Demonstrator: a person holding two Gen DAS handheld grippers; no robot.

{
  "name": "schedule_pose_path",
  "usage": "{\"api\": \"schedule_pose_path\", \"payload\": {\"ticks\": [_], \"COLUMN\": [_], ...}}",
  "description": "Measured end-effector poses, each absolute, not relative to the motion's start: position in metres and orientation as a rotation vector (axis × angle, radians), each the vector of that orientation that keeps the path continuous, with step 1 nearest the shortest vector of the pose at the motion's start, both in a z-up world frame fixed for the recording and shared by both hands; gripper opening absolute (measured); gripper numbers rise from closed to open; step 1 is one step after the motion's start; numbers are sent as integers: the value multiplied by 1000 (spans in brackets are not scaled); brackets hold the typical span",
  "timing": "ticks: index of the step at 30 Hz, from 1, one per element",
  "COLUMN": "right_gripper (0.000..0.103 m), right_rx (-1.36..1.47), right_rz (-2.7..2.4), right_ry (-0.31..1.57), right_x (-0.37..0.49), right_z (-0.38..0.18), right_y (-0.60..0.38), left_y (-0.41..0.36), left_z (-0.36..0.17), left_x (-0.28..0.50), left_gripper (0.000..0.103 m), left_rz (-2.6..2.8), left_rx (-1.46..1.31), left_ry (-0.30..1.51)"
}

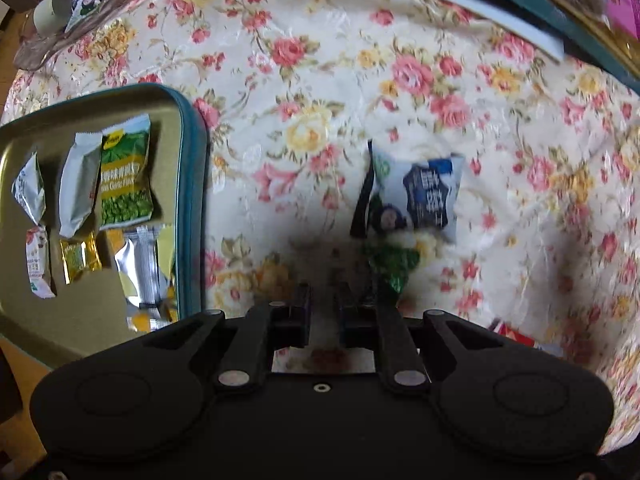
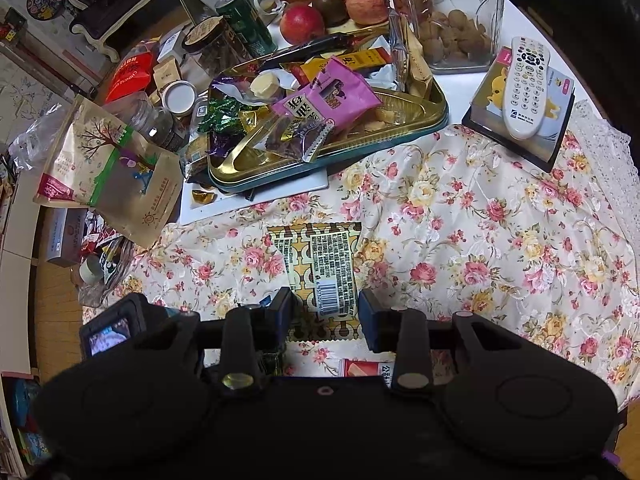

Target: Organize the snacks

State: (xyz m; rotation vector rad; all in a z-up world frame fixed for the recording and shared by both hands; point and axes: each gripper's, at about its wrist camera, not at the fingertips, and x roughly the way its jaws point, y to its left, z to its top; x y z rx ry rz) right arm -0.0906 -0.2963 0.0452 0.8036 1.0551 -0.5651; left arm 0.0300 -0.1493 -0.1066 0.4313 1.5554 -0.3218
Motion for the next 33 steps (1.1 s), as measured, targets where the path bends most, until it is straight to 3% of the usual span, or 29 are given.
{"api": "schedule_pose_path", "payload": {"ticks": [10, 25, 28, 33], "right_gripper": [38, 38, 38, 38], "right_rx": [829, 829, 832, 835], "right_rz": [-573, -576, -574, -571], "right_ry": [1029, 1045, 1048, 1058], "right_x": [-98, -98, -98, -97], "right_z": [51, 47, 46, 43], "right_y": [-302, -301, -301, -301], "left_y": [-150, -176, -178, -180], "left_z": [-65, -91, -96, -100], "left_x": [15, 7, 7, 5], "left_gripper": [21, 22, 32, 34], "left_rz": [-447, -439, -420, -408], "left_rx": [341, 426, 445, 472], "left_ry": [1461, 1450, 1442, 1435]}}
